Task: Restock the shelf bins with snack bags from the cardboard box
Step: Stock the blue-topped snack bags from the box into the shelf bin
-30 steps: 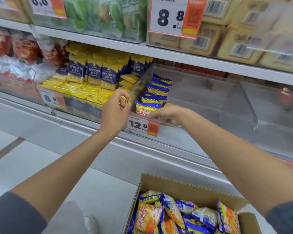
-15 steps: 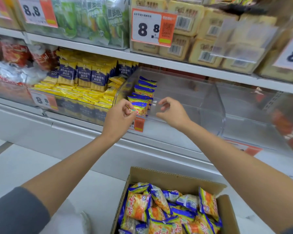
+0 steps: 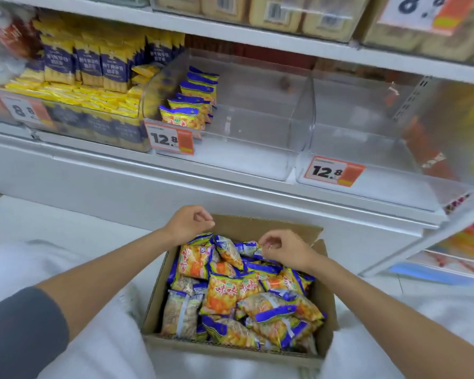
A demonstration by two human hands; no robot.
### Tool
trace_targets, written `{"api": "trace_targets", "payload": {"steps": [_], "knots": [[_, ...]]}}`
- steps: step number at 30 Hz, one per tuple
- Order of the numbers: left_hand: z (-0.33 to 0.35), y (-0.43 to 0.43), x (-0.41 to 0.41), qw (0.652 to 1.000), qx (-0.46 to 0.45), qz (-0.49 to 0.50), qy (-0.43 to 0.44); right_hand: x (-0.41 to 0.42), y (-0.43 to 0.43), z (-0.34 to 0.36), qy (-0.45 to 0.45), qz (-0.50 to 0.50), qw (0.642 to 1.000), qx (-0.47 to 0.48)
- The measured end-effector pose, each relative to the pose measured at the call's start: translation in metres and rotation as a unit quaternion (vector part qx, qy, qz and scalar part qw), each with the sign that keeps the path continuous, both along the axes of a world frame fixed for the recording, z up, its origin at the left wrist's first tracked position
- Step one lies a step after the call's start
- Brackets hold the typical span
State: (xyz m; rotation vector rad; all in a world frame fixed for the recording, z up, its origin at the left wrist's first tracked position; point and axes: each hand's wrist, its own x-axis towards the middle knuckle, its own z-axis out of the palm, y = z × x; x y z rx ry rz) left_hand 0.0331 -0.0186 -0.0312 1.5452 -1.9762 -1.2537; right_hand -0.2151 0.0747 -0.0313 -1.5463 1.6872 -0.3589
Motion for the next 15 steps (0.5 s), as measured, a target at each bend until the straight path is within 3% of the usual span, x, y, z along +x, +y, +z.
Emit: {"api": "trace_targets", "payload": {"steps": [4, 8, 15], "knots": [[-0.016, 0.008, -0.003, 0.998, 0.037, -0.029, -0.036, 0.030, 0.005, -0.032, -0.043, 0.072, 0.991, 0.109], [-0.023, 0.020, -0.002, 0.995, 0.084, -0.050, -0.032, 0.053, 0.007, -0.048, 0.046, 0.180, 0.981, 0.051], [-0.006, 0.041, -0.012, 0.983, 0.131, -0.124, 0.044, 0.032, -0.005, 0.002, -0.142, -0.033, 0.989, -0.004]]}}
